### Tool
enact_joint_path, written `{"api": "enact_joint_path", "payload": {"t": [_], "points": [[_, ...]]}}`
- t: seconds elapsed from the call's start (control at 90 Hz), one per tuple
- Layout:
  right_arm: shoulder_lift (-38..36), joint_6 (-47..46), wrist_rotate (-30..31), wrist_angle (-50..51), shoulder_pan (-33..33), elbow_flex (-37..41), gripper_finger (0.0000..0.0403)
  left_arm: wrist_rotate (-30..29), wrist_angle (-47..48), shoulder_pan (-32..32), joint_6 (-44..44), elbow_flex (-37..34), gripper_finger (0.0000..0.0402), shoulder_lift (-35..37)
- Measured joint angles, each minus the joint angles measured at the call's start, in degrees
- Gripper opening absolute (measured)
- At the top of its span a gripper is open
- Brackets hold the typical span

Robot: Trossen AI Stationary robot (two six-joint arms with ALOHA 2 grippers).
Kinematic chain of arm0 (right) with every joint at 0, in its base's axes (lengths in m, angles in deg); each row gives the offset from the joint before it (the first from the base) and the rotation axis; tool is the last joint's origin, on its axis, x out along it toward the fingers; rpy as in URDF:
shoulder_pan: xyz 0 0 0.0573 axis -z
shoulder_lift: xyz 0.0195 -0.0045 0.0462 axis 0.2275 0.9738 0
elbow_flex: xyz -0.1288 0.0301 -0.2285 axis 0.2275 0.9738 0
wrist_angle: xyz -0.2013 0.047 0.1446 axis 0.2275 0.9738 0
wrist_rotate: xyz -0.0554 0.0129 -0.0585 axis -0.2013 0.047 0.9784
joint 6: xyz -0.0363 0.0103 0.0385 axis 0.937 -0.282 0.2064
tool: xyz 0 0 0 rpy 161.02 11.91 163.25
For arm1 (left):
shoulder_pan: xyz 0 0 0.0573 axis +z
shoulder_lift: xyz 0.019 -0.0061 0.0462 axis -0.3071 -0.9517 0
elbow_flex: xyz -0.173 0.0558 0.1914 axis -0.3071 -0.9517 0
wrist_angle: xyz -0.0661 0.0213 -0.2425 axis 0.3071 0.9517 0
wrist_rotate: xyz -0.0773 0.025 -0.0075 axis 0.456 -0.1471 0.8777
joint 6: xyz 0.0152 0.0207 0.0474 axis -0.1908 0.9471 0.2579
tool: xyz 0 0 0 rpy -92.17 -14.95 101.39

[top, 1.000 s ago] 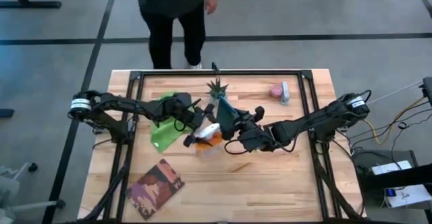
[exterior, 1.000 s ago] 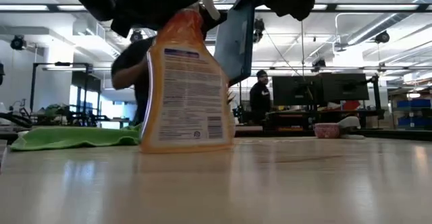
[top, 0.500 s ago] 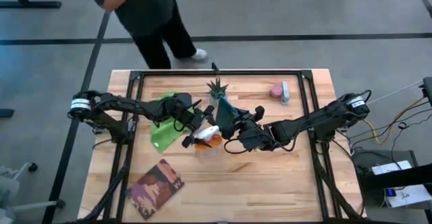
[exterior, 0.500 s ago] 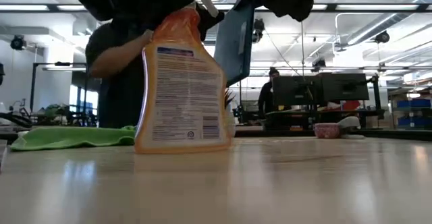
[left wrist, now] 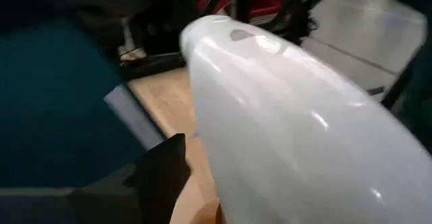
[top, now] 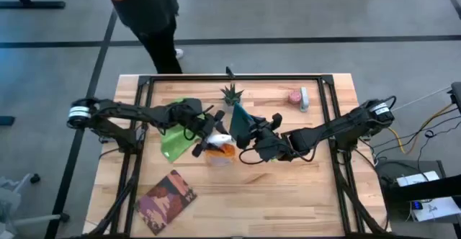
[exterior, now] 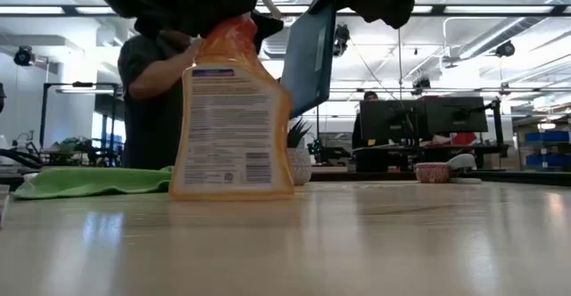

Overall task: Apply microfiber cloth
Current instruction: Spray the front and back of the tablet with the spray bottle

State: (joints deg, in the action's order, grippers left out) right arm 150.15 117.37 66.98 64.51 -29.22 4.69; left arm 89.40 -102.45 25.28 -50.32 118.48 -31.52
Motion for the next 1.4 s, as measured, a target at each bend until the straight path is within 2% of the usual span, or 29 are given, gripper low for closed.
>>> {"api": "enact_joint_path", "payload": {"t": [0.122, 0.211, 0.389, 0.611, 0.767, 0.922, 1.011, 1.178, 1.322, 1.4], "points": [[0.00, -0.17, 0.03, -0.11, 0.00, 0.00, 0.0006, -0.41, 2.54, 0.00, 0.02, -0.02, 0.0284, 1.64], [0.00, -0.22, 0.04, -0.11, 0.00, 0.00, 0.0006, -3.24, 4.36, -0.02, -0.30, -0.02, 0.0297, 2.60], [0.00, -1.33, 0.09, -0.28, 0.19, 0.00, 0.0006, -6.17, 4.65, -0.09, -6.49, -0.04, 0.0303, 3.10], [0.00, -1.73, 0.28, -0.28, 0.24, 0.00, 0.0006, -9.07, 5.08, -0.83, -11.33, -0.50, 0.0279, 3.12], [0.00, -1.77, 0.67, -0.28, 0.24, 0.00, 0.0006, -10.99, 5.33, -2.36, -13.28, -0.76, 0.0228, 3.57], [0.00, -2.17, 0.67, -0.29, 0.24, 0.00, 0.0006, -19.86, 8.21, -5.45, -15.48, -0.74, 0.0153, 5.48], [0.00, -2.27, 0.69, -0.28, 0.24, 0.00, 0.0006, -26.55, 10.70, -7.90, -16.93, -0.72, 0.0125, 7.01], [0.00, -2.25, 0.69, -0.28, 0.24, 0.00, 0.0006, -38.97, 15.40, -13.11, -23.18, -0.72, 0.0127, 9.86], [0.00, -2.16, 1.06, -1.21, 0.24, 0.00, 0.0006, -51.47, 18.35, -17.73, -28.67, -0.75, 0.0161, 10.99], [-0.06, -2.07, 1.08, -2.49, 0.24, 0.00, 0.0006, -56.02, 17.80, -19.96, -29.00, -0.76, 0.0169, 10.27]]}}
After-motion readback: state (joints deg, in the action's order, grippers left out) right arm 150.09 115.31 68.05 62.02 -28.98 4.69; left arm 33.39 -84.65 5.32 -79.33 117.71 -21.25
